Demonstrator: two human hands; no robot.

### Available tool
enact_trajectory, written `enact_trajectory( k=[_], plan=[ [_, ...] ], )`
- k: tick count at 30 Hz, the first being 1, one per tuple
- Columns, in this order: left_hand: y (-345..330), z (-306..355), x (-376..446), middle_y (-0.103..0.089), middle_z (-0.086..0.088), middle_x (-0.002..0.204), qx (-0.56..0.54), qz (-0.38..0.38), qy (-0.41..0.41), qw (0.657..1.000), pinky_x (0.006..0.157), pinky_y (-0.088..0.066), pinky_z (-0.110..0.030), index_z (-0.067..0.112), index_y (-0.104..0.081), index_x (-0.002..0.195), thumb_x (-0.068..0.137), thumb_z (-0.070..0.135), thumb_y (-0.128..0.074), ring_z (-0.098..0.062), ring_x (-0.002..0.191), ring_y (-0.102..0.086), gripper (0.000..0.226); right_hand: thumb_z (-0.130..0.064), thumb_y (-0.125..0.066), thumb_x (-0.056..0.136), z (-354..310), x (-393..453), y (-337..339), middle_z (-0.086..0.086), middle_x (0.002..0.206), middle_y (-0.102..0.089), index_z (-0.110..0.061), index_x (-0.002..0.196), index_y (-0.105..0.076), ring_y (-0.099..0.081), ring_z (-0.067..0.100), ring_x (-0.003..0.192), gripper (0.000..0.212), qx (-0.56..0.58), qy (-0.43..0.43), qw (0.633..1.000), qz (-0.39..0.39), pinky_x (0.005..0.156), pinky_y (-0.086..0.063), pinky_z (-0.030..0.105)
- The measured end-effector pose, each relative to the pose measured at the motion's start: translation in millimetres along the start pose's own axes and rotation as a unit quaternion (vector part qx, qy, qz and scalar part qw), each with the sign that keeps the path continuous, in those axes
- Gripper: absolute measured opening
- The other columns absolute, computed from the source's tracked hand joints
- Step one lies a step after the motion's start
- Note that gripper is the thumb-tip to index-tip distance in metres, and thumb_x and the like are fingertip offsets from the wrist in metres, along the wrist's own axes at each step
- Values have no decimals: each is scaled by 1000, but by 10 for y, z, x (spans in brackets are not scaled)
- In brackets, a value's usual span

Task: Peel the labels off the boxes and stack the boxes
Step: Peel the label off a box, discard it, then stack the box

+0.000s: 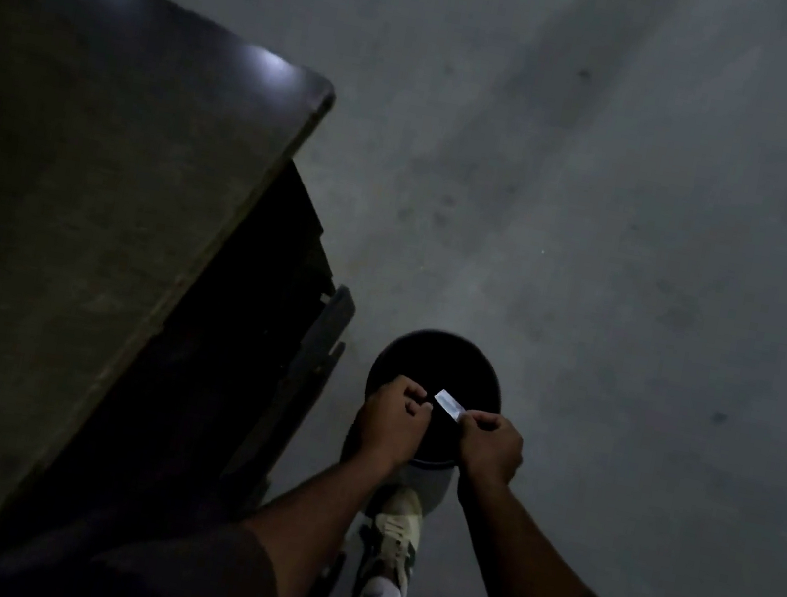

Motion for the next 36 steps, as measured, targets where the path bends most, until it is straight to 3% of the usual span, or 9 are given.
enact_trajectory(
  k=[7,12,15,21,24,28,32,36],
  plan=[
    [-495,-357,545,-71,-4,95,6,-16,45,999,70,-41,-21,15,-64,107,89,20,-63,-18,89,-64,19,-18,-76,79,429,671,-443,9,94,-74,-13,88,-76,-67,29,89,11,-62,-42,997,-9,80,-50,30],
    [-605,-375,627,-67,1,87,11,-21,45,999,68,-39,-20,16,-65,104,89,20,-63,-16,86,-63,16,-22,-75,81,432,788,-589,7,94,-74,-15,86,-76,-68,27,90,8,-74,-33,996,-22,82,-51,31],
    [-567,-305,608,-71,-3,95,10,-19,41,999,69,-39,-19,14,-66,105,90,18,-62,-18,90,-64,16,-20,-74,81,379,756,-591,6,91,-75,-16,86,-76,-68,25,85,6,-63,-26,997,-28,82,-53,32],
    [-296,-58,433,-71,-2,99,-18,16,13,1000,74,-46,-23,15,-66,107,91,21,-61,-16,92,-65,18,-20,-68,86,78,430,-459,3,80,-73,-14,84,-75,-69,19,78,9,-1,52,996,-73,67,-50,24],
    [-12,156,236,-70,0,98,-53,45,-7,998,80,-54,-31,20,-63,105,91,26,-60,-15,90,-66,15,-26,-64,90,-303,56,-289,-1,79,-68,-11,87,-72,-63,13,74,17,14,118,990,-81,58,-41,19],
    [514,448,-153,-68,7,89,-127,115,-36,985,79,-57,-37,30,-59,92,88,36,-58,-8,82,-66,7,-28,-60,92,-871,-644,-2,0,80,-70,-13,89,-70,-64,13,75,18,47,214,969,-118,67,-47,25],
    [1332,737,-786,-66,8,85,-210,207,-66,953,71,-52,-16,19,-61,96,93,27,-59,6,76,-62,9,-28,-60,94,-1423,-1556,233,-6,75,-67,-16,85,-66,-63,4,71,16,64,322,927,-184,65,-47,23],
    [2285,805,-1499,-68,7,89,-259,311,-93,910,70,-51,-13,19,-63,98,95,22,-58,3,81,-64,7,-30,-64,90,-1852,-2537,284,-6,77,-71,-25,85,-67,-68,9,75,8,79,400,871,-275,71,-57,40]
  ],
)
Point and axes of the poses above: each hand's wrist, its own x-axis towards the middle knuckle, its own y-axis out of the back of the hand, z = x × y, the point moved 1 cm from there along x, towards the middle knuckle
